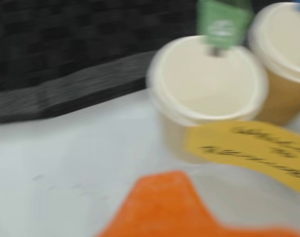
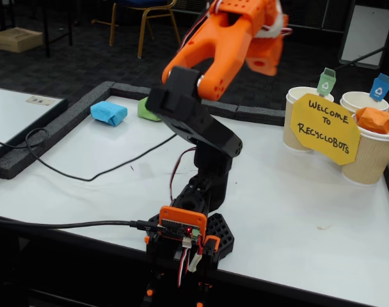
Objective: Sort rubbish by color.
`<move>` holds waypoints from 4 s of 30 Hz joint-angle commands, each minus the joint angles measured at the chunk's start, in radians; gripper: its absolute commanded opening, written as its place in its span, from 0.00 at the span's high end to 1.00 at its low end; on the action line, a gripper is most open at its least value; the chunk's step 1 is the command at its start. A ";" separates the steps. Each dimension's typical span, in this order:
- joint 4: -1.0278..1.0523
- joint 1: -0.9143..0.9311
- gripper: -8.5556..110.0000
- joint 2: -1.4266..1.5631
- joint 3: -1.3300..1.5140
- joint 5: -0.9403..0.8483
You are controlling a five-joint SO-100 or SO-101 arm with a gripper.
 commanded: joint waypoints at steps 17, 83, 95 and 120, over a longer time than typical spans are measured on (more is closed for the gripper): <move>0.252 -0.790 0.93 0.327 0.086 -0.021; -0.121 -0.735 0.77 -1.305 -0.954 -0.006; -0.104 -0.744 0.74 -1.405 -1.045 -0.006; -0.143 -0.721 0.74 -1.505 -1.135 0.233</move>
